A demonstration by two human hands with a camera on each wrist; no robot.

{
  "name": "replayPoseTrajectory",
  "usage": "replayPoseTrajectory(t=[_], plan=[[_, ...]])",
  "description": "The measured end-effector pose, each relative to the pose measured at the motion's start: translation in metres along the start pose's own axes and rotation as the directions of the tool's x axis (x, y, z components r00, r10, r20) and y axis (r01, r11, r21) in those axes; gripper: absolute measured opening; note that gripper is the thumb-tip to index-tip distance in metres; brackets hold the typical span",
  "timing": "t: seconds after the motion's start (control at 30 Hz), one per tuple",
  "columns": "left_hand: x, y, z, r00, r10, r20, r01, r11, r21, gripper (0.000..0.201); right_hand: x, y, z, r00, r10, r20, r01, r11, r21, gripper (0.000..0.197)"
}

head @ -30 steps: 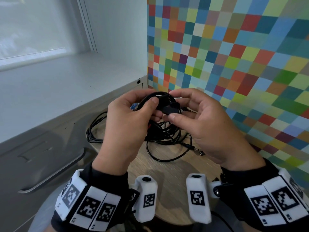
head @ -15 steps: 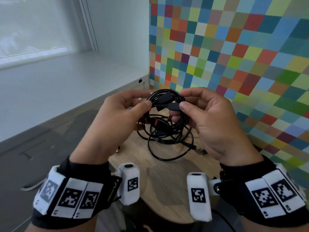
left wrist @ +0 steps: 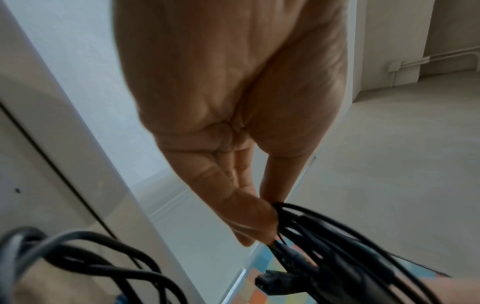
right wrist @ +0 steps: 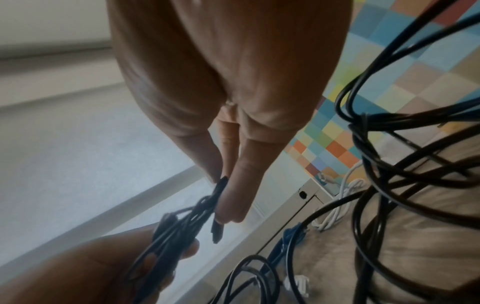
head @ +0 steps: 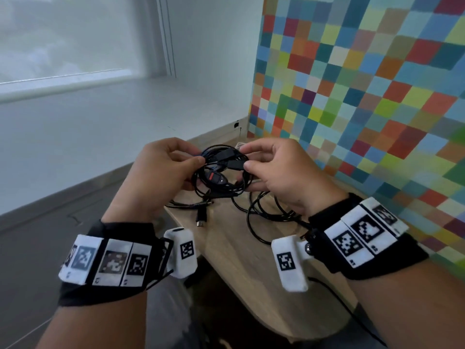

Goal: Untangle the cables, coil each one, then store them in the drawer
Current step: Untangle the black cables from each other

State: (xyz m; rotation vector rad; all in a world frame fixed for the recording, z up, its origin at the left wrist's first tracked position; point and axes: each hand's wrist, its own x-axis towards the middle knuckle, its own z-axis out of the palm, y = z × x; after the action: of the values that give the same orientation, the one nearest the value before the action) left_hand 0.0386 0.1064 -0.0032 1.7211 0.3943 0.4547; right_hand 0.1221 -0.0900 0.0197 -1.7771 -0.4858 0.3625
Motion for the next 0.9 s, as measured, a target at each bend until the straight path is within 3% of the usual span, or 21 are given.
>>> replayPoseTrajectory(t=[0.17, 0.3, 0.47, 0.63, 0.77, 0.9], plan=[[0.004, -0.009, -0.016, 0.999, -0.043, -0.011, 0.044, 0.999, 0.032, 0.007, 0.009, -0.006, 0.014, 0.998, 0.024, 0.06, -0.02, 0.997, -0.07, 0.024], [-0.003, -0.005, -0.023, 0.987, -0.06, 0.151, 0.048, 0.995, 0.088, 0.005, -0.003, 0.0, 0.01, 0.993, 0.055, 0.104, -0.054, 0.999, -0.007, 0.019], [-0.011, -0.006, -0.018, 0.898, -0.117, 0.425, -0.026, 0.948, 0.317, 0.016, -0.03, 0.017, 0.003, 0.966, 0.181, 0.183, -0.188, 0.982, 0.021, 0.018], [-0.019, -0.012, -0.004, 0.835, -0.185, 0.518, -0.059, 0.906, 0.418, 0.022, -0.047, 0.036, -0.004, 0.93, 0.277, 0.243, -0.274, 0.961, -0.045, 0.025], [-0.022, -0.011, 0.005, 0.871, -0.194, 0.451, -0.084, 0.847, 0.526, 0.021, -0.055, 0.032, -0.016, 0.925, 0.284, 0.252, -0.24, 0.952, -0.19, 0.033], [-0.03, 0.006, 0.006, 0.913, -0.162, 0.375, -0.131, 0.753, 0.645, 0.014, -0.064, 0.019, -0.033, 0.95, 0.245, 0.192, -0.18, 0.935, -0.307, 0.027]])
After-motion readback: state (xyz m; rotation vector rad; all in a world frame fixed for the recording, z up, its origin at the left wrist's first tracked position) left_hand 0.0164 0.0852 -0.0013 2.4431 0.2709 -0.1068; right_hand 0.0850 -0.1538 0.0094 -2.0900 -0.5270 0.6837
